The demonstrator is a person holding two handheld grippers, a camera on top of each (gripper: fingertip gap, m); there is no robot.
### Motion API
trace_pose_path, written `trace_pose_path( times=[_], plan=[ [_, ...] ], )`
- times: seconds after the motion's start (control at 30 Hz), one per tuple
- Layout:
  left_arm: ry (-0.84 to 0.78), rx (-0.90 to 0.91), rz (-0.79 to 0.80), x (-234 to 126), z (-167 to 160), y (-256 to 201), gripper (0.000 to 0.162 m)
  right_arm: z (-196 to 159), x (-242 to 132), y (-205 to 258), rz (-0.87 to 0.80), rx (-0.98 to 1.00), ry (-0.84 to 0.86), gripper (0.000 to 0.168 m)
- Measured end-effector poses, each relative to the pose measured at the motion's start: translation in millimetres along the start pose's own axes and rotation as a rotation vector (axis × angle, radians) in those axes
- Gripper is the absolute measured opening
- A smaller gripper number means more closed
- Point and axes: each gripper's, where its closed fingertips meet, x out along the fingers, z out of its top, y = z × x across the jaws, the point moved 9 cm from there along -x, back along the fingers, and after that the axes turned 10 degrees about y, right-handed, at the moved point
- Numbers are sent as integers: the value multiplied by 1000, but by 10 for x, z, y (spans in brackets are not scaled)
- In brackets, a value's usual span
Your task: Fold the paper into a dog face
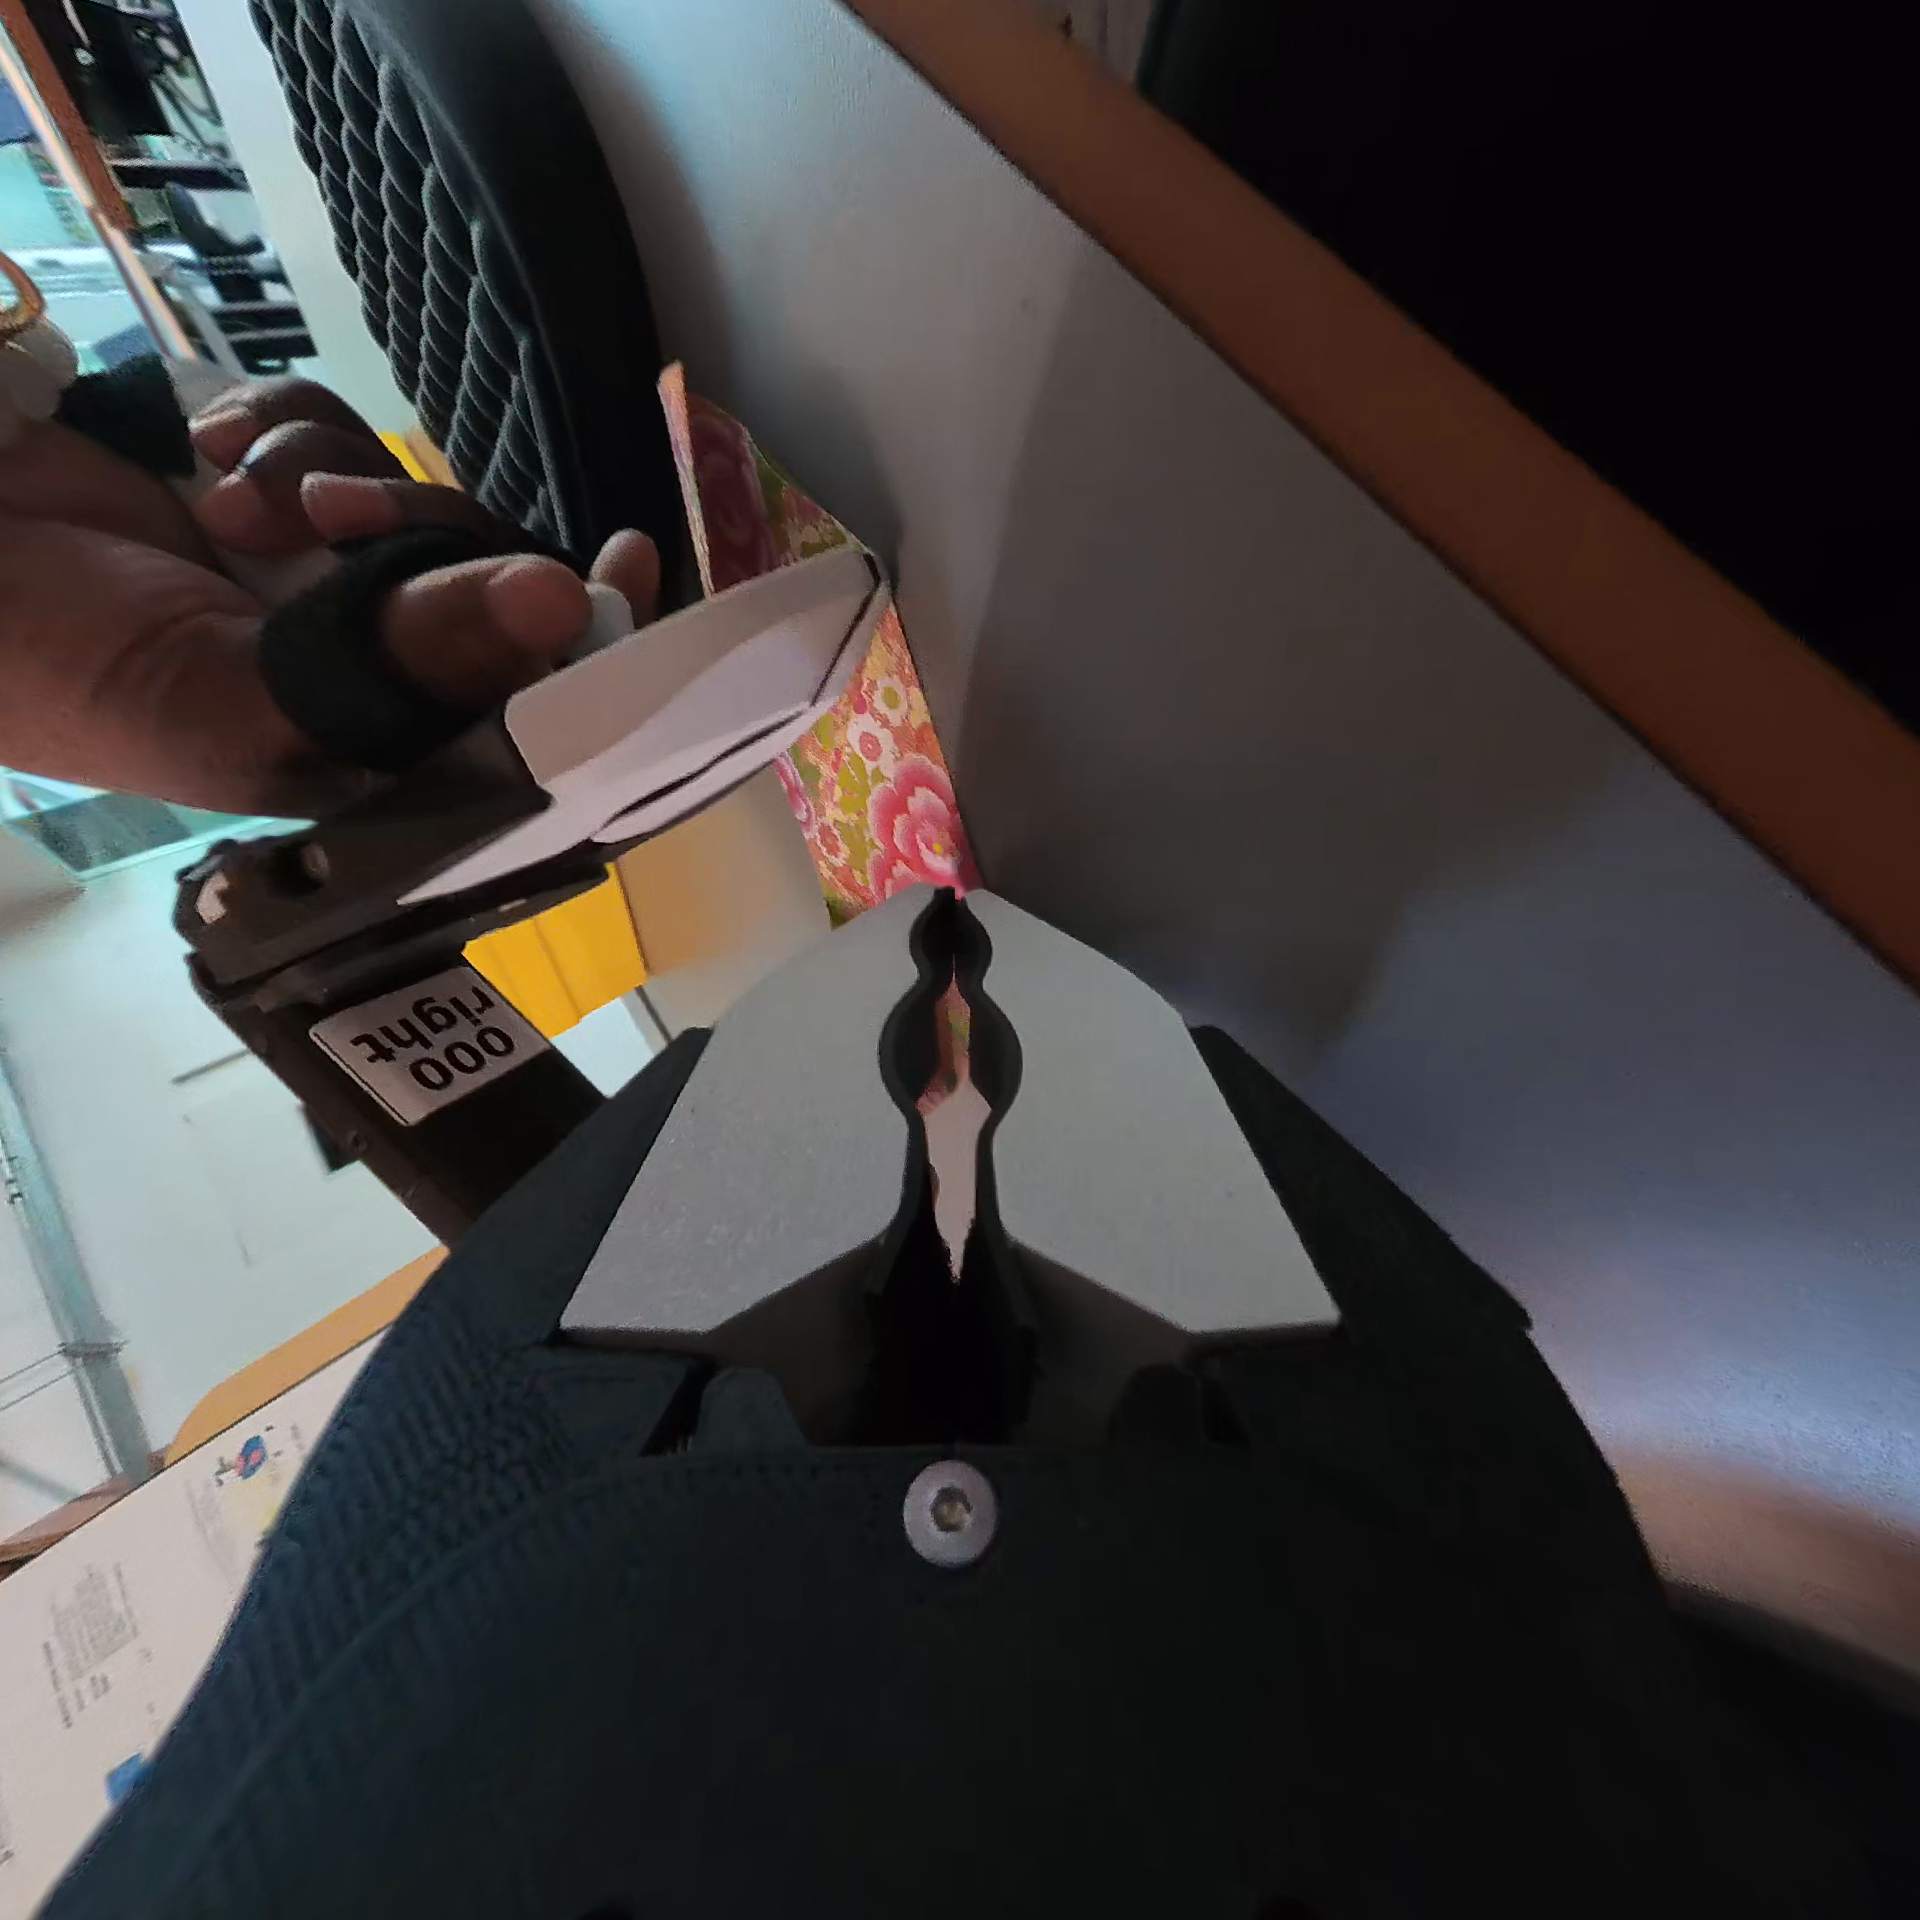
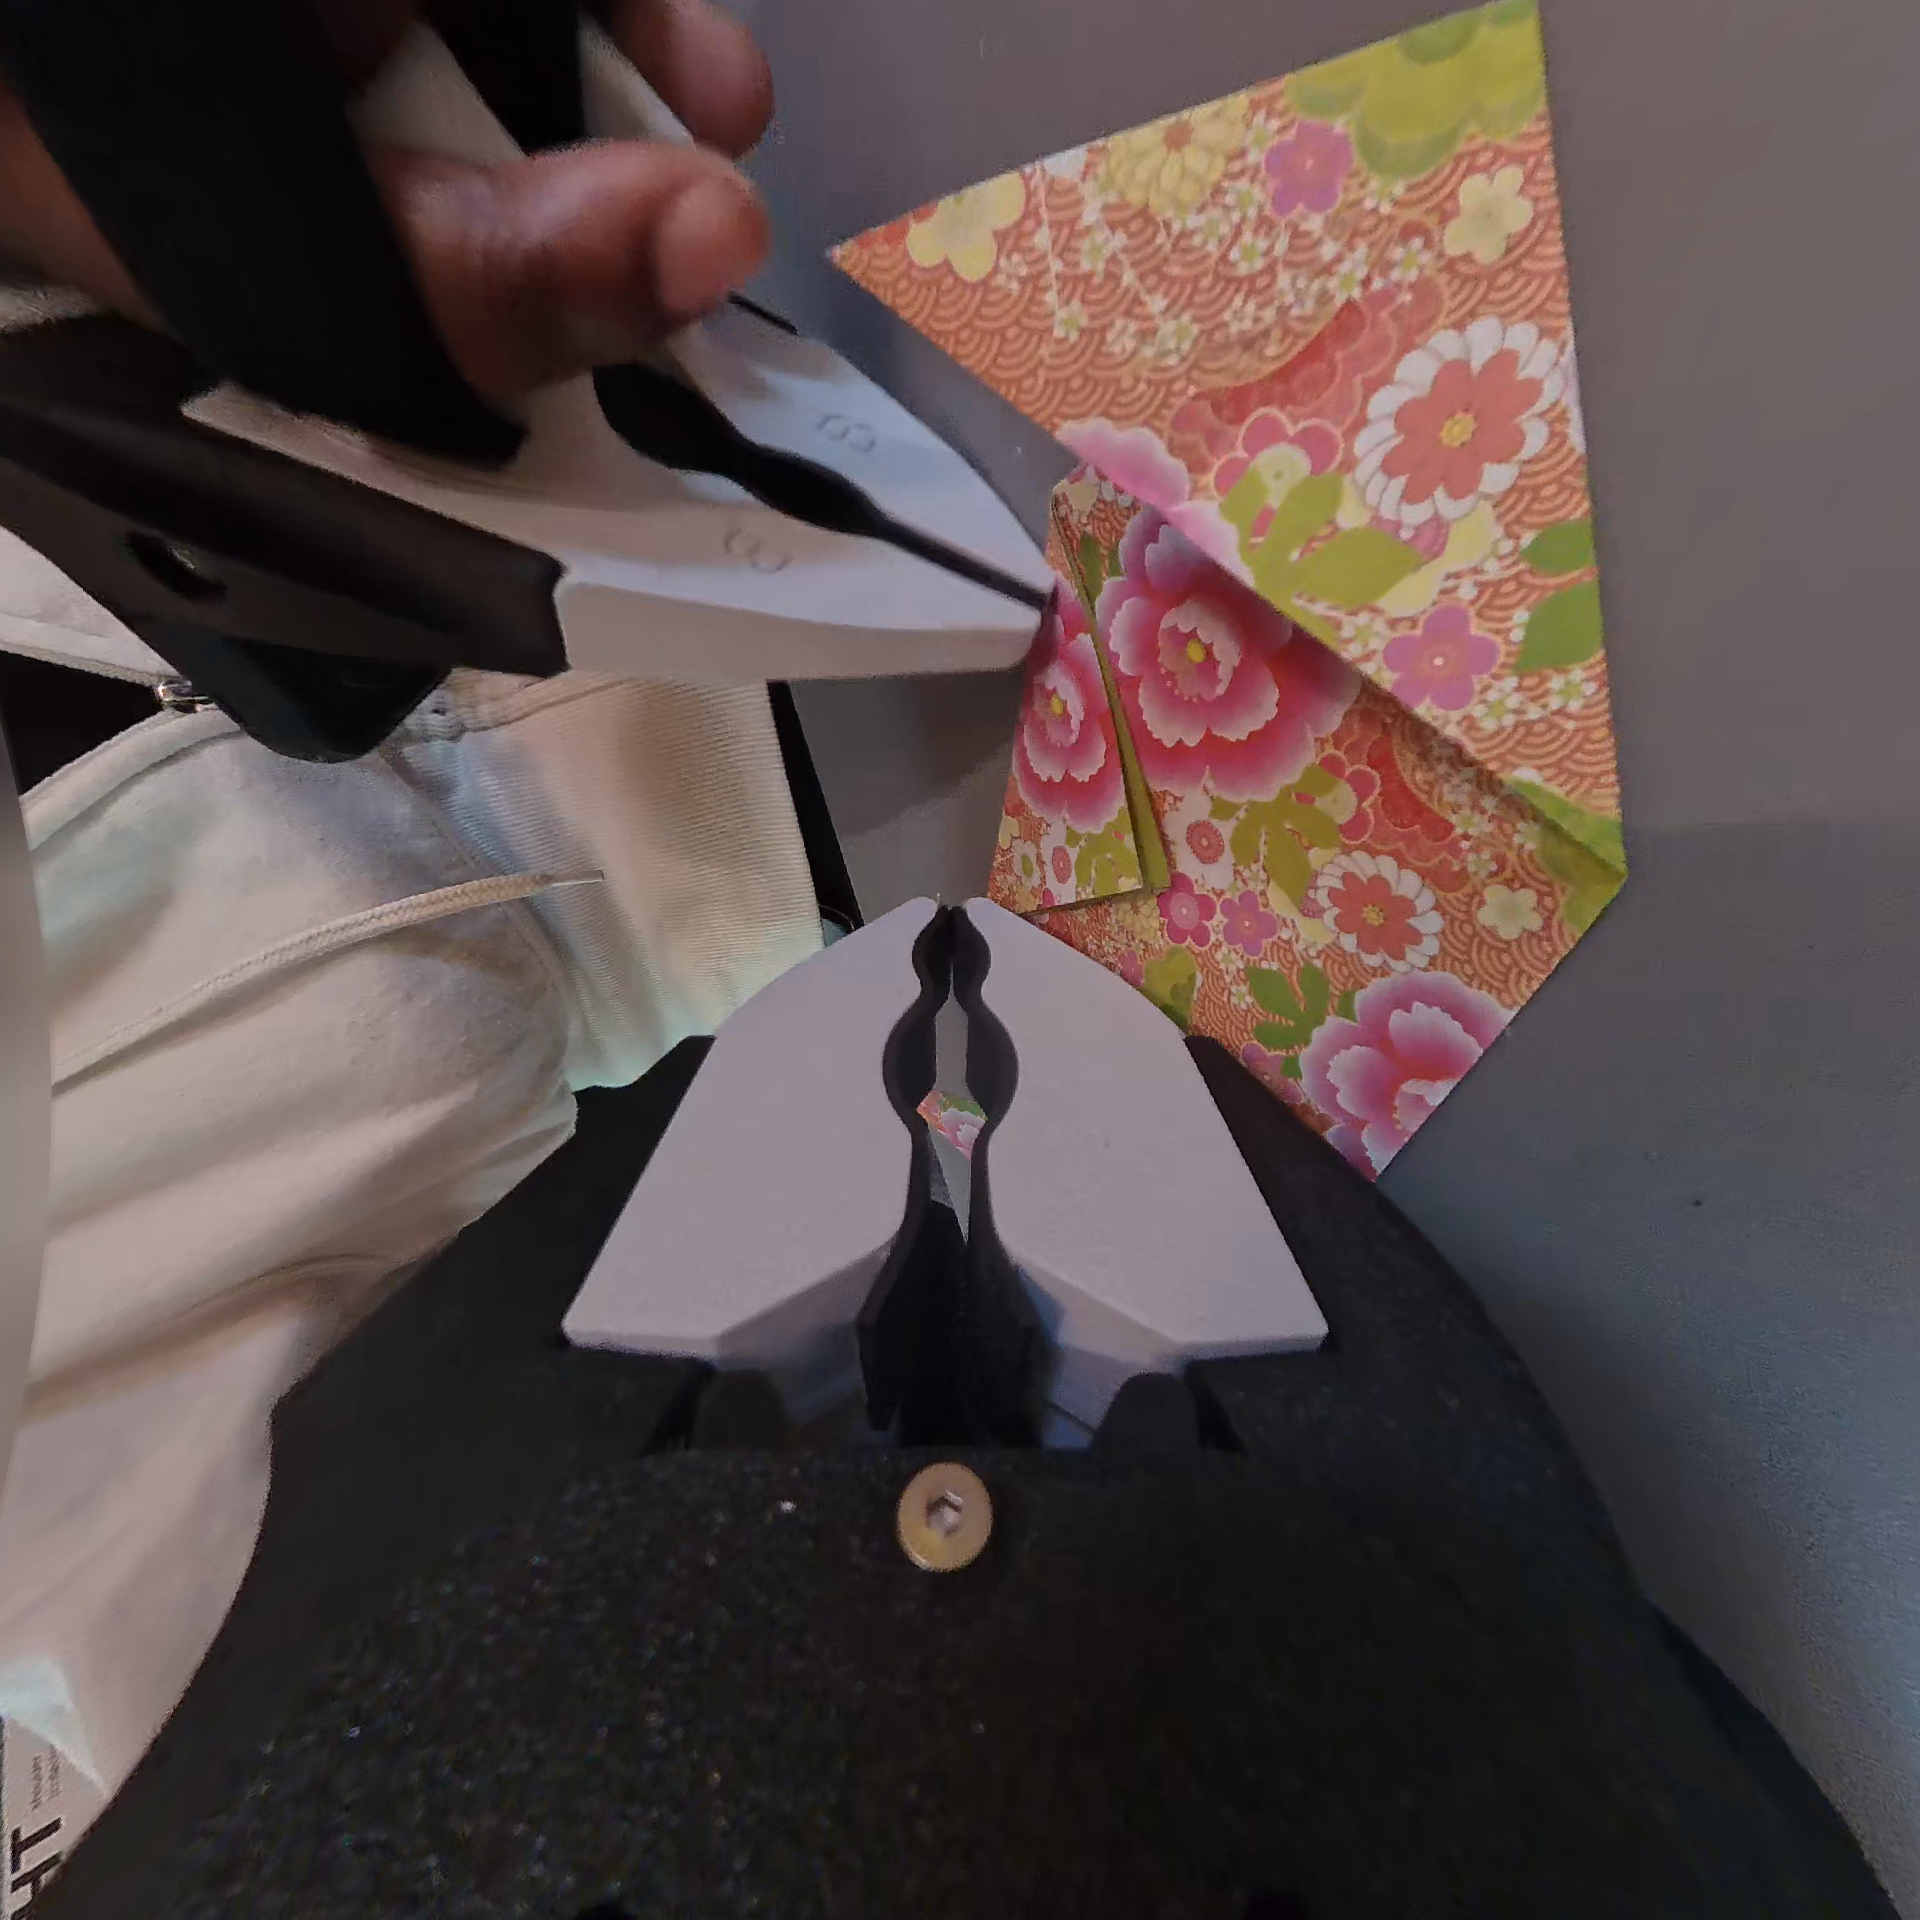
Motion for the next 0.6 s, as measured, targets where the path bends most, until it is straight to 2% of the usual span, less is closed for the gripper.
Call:
trace_pose_path(
  times=[0.13, 0.2, 0.23, 0.3, 0.37, 0.43, 0.47, 0.5, 0.53, 0.6],
  plan=[
    [3, -83, -103, -53, -27, 20, 0, -6, 3, 28, -46, -70, 9, 0],
    [-45, -253, -191, -158, -50, 31, 0, -40, -2, 124, -96, -167, -16, 0],
    [-80, -345, -186, -234, -84, 47, 0, -70, -24, 218, -78, -224, -74, 0],
    [-136, -531, -124, -398, -219, 90, 0, -186, -90, 422, -59, -323, -214, 0],
    [-153, -737, -66, -520, -396, 112, 0, -379, -169, 557, -154, -371, -337, 0],
    [-175, -925, -12, -595, -543, 88, 0, -569, -253, 557, -348, -282, -517, 70],
    [-196, -1009, 23, -617, -595, 72, 0, -675, -266, 523, -427, -215, -567, 83],
    [-221, -1083, 59, -635, -636, 60, 0, -766, -255, 474, -505, -144, -605, 91],
    [-249, -1146, 89, -649, -670, 54, 0, -829, -217, 430, -560, -87, -637, 92],
    [-298, -1282, 143, -652, -747, 64, 0, -866, -105, 377, -576, 15, -689, 83]
  ],
)
